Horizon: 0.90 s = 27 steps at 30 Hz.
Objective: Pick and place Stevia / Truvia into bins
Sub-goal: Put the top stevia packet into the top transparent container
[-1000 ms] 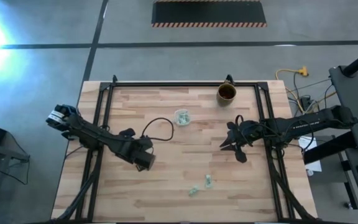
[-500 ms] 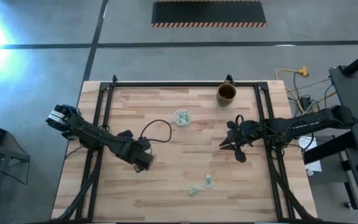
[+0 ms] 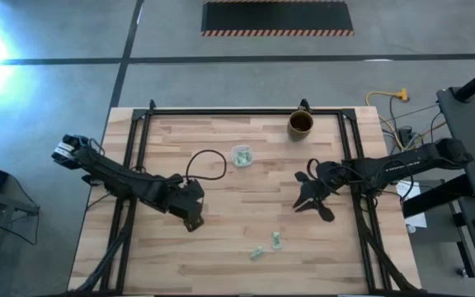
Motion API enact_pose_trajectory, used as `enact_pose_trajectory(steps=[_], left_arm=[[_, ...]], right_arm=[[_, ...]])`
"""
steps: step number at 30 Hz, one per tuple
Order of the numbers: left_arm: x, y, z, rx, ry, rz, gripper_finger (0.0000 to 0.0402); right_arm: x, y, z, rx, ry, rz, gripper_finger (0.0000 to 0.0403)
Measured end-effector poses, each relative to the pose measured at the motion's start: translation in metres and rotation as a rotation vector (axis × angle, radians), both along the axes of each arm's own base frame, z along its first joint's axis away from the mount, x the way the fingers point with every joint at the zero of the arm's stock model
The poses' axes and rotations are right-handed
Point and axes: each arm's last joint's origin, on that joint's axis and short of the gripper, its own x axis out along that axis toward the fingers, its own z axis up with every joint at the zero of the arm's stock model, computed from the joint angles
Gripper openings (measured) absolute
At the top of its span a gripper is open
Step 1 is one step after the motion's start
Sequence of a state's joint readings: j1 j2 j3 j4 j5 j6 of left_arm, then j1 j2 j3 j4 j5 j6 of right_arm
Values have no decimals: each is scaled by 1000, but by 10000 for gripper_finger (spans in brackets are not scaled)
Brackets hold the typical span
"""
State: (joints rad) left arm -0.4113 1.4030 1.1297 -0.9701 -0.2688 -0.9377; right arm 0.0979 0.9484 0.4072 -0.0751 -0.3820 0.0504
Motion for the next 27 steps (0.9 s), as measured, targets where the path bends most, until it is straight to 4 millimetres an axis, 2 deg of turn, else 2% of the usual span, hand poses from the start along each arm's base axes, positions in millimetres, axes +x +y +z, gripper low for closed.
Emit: enact_pose_trajectory(steps=[6, 15, 21, 27], left_arm=[[-6, -1, 10, 40, -76, -63, 141], [-21, -6, 12, 39, -90, -121, 141], [-26, -17, 12, 37, -91, -174, 141], [-30, -26, 12, 33, -106, -203, 141]], right_arm=[[15, 20, -3, 36, -39, 90, 60], [55, 52, -12, 68, 10, 90, 120], [83, 60, -33, 49, 120, 45, 152], [98, 63, -57, 67, 244, -63, 155]])
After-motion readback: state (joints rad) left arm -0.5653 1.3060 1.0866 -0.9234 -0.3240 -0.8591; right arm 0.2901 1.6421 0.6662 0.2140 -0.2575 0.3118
